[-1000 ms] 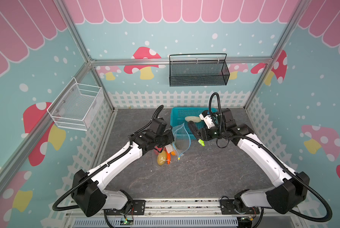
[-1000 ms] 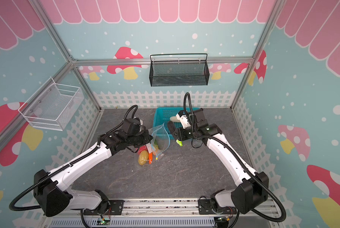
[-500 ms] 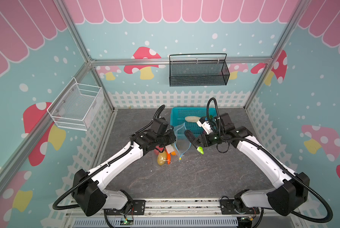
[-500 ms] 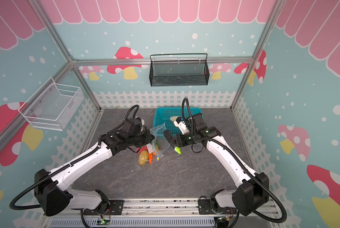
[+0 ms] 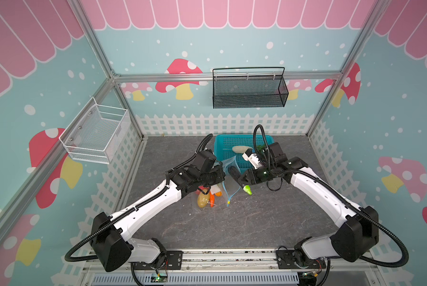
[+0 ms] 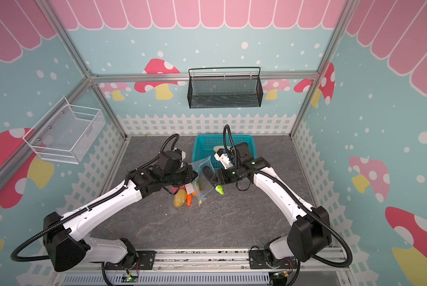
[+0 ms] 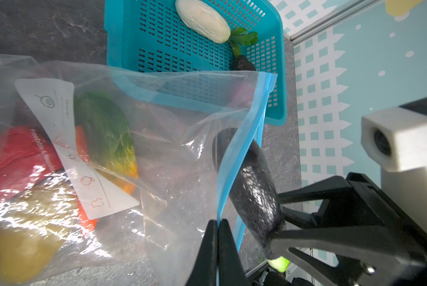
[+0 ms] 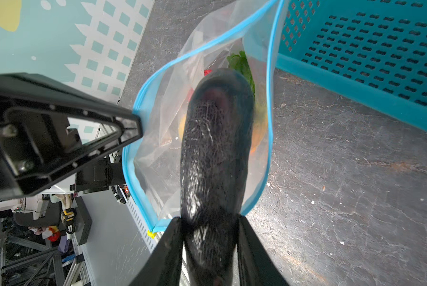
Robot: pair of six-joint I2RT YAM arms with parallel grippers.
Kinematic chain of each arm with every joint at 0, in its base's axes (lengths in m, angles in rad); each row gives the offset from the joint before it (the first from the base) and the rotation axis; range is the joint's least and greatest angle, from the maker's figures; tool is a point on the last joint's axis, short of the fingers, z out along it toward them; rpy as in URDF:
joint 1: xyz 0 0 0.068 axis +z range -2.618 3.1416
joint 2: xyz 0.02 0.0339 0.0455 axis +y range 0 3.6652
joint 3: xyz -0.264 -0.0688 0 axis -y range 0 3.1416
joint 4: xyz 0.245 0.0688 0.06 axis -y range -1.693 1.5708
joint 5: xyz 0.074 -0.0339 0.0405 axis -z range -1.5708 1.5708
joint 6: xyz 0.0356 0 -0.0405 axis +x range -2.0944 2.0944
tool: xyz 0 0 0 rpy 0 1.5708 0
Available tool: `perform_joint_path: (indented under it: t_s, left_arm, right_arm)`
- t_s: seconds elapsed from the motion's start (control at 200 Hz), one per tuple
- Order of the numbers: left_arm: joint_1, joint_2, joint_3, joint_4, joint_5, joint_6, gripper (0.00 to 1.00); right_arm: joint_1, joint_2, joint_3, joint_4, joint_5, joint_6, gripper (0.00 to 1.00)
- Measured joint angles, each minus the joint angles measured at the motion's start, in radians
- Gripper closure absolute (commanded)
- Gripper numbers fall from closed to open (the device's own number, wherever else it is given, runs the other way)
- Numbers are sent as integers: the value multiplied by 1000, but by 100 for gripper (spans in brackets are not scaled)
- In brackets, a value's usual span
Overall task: Place the food in the zip-top bag and seal the zipper
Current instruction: 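Carry the eggplant with the right gripper over the bag opening, then lower the eggplant into the bag and open the right gripper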
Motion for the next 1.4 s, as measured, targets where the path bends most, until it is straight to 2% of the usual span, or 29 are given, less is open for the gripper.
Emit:
perform_joint_path:
  t_s: [0.575,0.92,1.396]
  left_arm:
    - [-32,-29,0,8,-26,0,100]
    - [-32,-29,0,23,-26,-4,100]
    - [-33,-41,-47,53,-26,-15,100]
  right_arm:
    - [32,124,97,19,26,49,64]
    - [36,137,114,22,30,64,62]
    - [36,139,112,129,13,172,60]
